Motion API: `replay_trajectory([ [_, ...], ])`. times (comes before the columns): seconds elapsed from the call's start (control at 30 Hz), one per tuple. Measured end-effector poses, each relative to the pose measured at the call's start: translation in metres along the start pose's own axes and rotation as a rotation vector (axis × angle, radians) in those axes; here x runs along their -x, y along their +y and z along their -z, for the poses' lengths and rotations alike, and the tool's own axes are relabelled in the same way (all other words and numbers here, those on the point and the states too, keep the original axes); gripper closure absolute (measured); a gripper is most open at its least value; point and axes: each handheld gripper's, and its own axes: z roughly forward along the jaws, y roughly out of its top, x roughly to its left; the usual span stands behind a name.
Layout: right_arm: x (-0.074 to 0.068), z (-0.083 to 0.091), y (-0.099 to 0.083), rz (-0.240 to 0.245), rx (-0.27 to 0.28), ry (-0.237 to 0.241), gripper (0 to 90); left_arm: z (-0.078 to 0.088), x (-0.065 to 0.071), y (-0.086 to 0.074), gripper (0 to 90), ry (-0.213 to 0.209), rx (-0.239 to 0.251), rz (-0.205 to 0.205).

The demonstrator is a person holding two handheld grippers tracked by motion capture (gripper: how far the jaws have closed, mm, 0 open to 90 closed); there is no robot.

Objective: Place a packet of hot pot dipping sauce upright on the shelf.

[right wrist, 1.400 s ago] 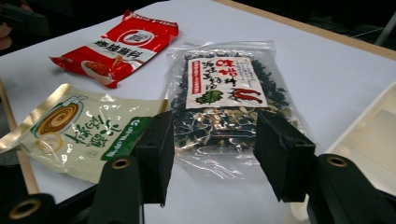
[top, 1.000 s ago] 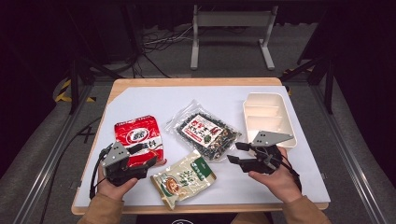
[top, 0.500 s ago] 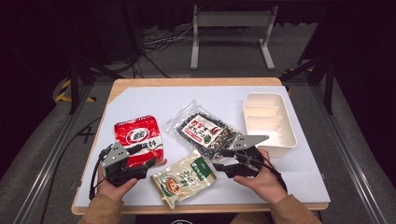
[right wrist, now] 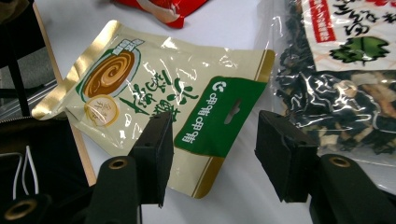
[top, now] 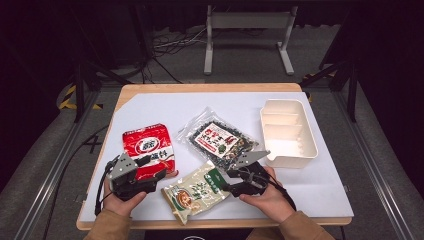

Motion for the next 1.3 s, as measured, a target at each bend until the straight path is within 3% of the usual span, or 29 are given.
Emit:
replay_trajectory([
  [0.43,0.0,-0.016,-0.007,-0.021,-0.068,0.021,46.2,-0.005,0.001,0.001,28.1,-0.008,-0.015,-0.021],
  [0.73,0.002,-0.027,-0.008,-0.06,-0.108,0.086,46.1,-0.007,0.004,0.0,28.0,-0.015,-0.023,-0.02],
  [1.0,0.001,-0.03,-0.007,-0.068,-0.108,0.107,47.4,-0.007,0.004,0.0,27.9,-0.015,-0.024,-0.026],
  [1.3,-0.004,-0.026,-0.003,-0.057,-0.068,0.12,47.0,-0.008,0.005,0.0,27.9,-0.016,-0.024,-0.025],
])
